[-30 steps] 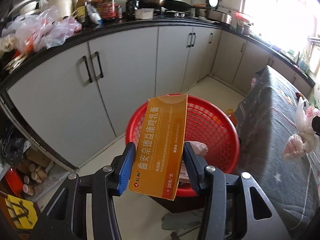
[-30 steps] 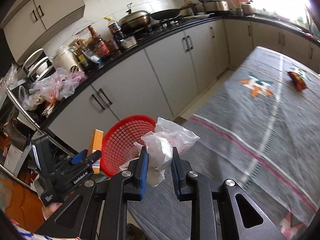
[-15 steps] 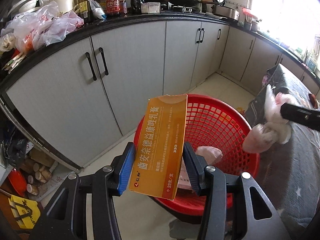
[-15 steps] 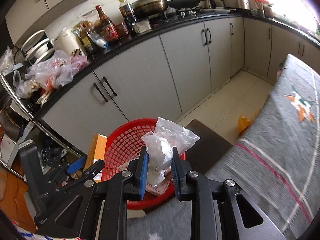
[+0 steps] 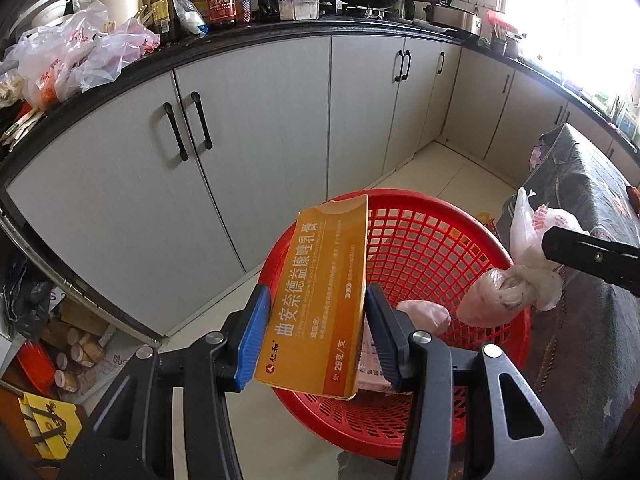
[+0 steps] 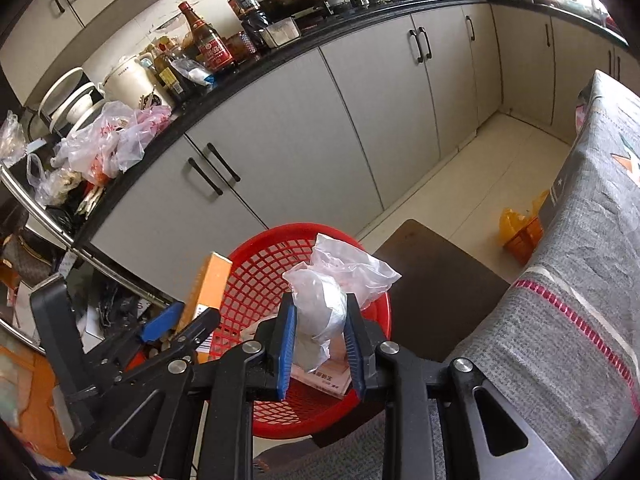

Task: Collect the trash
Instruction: 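Open both grippers to drop box and bag into the red basket, then move both tools back over the table toward the wrappers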

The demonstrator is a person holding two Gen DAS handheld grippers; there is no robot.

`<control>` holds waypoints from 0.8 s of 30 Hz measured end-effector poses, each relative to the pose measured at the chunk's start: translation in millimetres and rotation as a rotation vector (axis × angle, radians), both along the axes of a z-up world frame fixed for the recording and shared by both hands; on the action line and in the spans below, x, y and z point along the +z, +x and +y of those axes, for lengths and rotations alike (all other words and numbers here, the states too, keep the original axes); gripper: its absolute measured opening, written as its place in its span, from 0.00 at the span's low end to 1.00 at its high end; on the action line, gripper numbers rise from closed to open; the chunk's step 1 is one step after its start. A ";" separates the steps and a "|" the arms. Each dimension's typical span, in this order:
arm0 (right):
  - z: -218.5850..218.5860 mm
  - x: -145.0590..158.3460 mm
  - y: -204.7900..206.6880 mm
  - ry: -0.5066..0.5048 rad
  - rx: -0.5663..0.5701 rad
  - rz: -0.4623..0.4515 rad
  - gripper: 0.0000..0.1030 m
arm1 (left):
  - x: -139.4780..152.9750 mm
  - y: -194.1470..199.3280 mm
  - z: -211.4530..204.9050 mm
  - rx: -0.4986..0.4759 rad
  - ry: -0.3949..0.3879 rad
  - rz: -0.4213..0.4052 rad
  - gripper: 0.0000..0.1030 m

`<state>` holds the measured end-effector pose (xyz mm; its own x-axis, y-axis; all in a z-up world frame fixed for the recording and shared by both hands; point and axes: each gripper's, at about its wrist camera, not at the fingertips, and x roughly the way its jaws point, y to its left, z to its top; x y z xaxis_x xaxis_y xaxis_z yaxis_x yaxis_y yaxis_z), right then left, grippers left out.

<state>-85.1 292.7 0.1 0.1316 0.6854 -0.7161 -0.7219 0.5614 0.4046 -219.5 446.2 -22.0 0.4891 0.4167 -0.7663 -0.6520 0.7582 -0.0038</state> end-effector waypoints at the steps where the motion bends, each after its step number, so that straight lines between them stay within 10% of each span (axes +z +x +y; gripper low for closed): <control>1: -1.0 0.2 -0.2 0.005 -0.003 0.001 0.26 | -0.1 -0.5 -0.1 0.001 0.001 0.000 0.46; 7: -11.4 2.3 4.3 0.051 -0.041 0.018 0.53 | 3.1 -5.7 -2.9 0.017 0.026 -0.004 0.56; 24: -17.1 3.4 6.2 0.071 -0.079 0.022 0.54 | 28.7 -29.0 -12.5 0.058 0.082 -0.037 0.64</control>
